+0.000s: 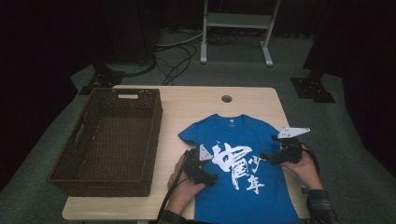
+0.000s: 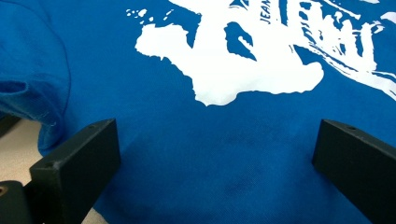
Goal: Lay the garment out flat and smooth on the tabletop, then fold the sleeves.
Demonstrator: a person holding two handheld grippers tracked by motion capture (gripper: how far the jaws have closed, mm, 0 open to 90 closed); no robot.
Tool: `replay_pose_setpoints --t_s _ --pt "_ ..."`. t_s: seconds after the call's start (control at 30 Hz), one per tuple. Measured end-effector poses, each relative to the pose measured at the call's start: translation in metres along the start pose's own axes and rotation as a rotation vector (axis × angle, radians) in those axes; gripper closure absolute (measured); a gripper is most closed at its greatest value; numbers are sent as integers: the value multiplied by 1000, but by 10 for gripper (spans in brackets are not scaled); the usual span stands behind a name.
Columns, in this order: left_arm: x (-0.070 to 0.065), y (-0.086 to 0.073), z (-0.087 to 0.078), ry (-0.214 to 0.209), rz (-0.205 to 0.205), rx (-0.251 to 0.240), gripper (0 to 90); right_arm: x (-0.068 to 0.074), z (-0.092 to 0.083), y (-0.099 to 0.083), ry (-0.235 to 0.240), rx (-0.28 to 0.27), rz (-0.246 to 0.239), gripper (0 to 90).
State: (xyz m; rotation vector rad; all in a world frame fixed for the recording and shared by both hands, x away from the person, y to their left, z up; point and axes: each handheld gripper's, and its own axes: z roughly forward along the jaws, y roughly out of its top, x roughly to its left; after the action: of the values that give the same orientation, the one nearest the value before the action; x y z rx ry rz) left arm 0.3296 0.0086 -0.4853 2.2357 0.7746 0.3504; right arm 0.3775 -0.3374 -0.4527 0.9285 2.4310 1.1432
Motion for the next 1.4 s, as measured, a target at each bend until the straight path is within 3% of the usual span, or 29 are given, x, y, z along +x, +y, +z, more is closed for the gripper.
replay_pose_setpoints --t_s 0.2,0.47,0.77,1.03,1.4 --pt "0 0 0 0 0 0 8 7 10 -9 32 55 -7 0" --pt "0 0 0 0 -1 0 8 8 23 -19 24 148 -22 0" --pt "1 0 0 -12 8 2 7 8 21 -28 22 84 -18 0" --pt "-2 0 -1 -23 19 3 6 11 18 -30 10 90 -7 0" --pt "-18 -4 -4 -32 28 4 6 20 8 -37 3 111 -5 0"
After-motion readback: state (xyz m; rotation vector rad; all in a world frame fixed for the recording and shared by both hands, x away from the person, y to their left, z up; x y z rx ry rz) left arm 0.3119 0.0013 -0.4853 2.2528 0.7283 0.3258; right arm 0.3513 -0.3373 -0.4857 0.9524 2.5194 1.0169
